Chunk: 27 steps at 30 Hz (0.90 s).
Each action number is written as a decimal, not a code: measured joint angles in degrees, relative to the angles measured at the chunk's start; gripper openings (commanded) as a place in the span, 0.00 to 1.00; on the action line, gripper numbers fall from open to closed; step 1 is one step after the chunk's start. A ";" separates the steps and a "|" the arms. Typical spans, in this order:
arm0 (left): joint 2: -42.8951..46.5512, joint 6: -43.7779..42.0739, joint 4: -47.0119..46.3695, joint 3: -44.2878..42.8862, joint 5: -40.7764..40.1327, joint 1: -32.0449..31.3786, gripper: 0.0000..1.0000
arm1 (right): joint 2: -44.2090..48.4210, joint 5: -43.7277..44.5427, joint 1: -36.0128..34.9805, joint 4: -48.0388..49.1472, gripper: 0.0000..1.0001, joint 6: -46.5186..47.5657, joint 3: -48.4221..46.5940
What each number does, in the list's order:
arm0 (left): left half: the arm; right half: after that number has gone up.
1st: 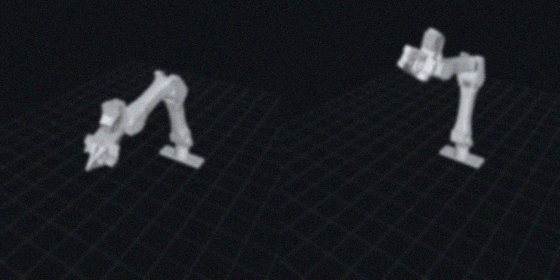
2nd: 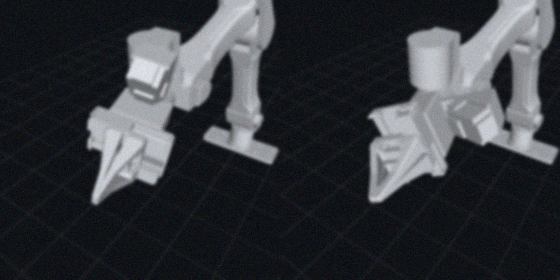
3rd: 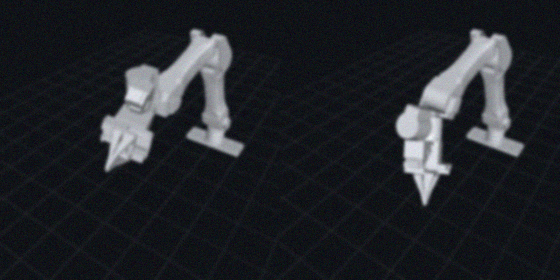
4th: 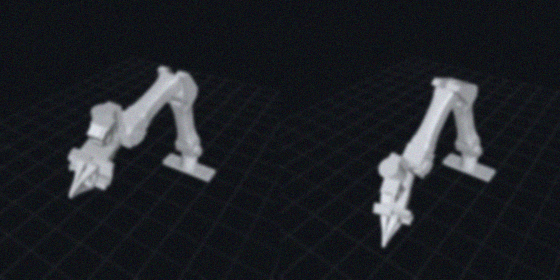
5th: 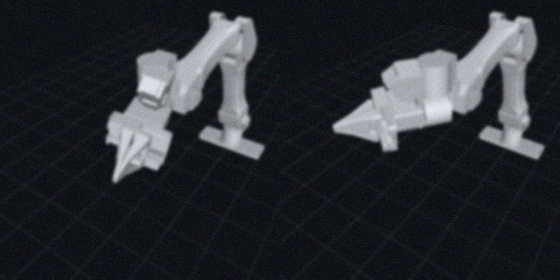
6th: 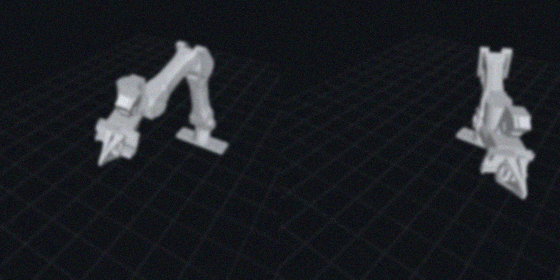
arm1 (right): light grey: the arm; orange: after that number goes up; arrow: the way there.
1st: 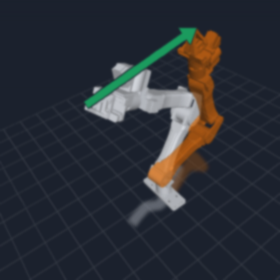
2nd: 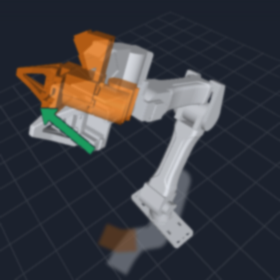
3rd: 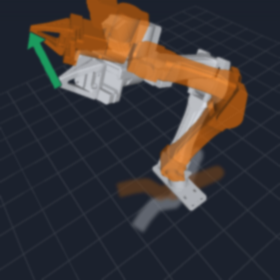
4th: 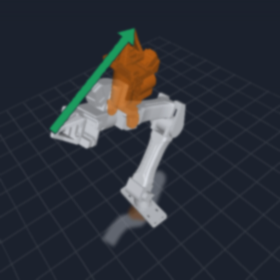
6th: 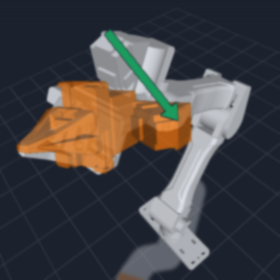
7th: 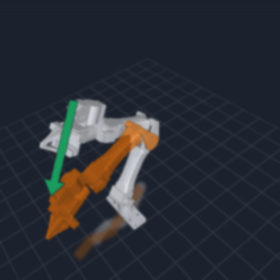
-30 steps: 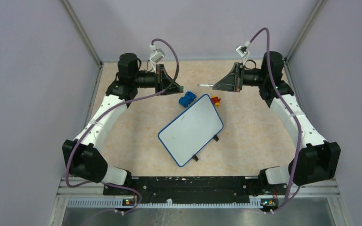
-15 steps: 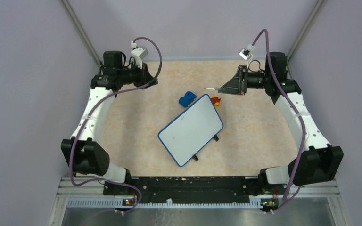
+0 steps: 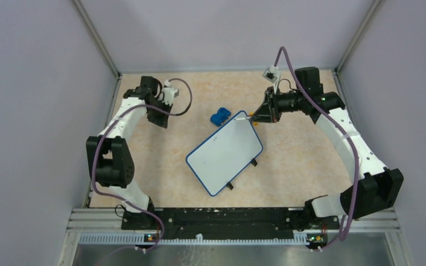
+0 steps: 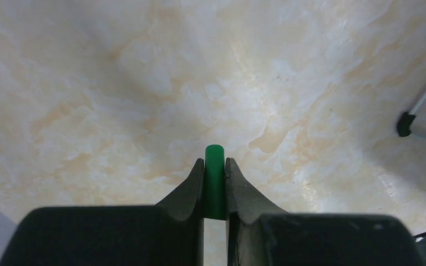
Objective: Write a sentence on the whiteboard
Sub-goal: Place the pen cap at the center of the board.
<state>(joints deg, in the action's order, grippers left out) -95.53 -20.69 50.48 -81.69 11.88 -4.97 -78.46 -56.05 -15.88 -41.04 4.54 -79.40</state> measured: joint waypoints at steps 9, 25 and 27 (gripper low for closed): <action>-6.03 0.68 -3.65 6.93 -3.37 -0.07 0.07 | 0.00 2.12 -1.64 -1.49 0.00 2.91 1.01; -12.17 2.82 -10.60 8.83 -5.51 -1.73 0.22 | 0.00 2.51 -1.75 -2.62 0.00 5.25 1.44; -12.37 2.86 -10.80 8.85 -5.62 -1.81 0.24 | 0.00 2.49 -1.75 -2.93 0.00 5.51 1.44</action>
<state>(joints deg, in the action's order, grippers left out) -107.90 -17.82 39.68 -72.84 6.26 -6.79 -78.46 -53.56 -17.63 -43.97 10.04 -77.95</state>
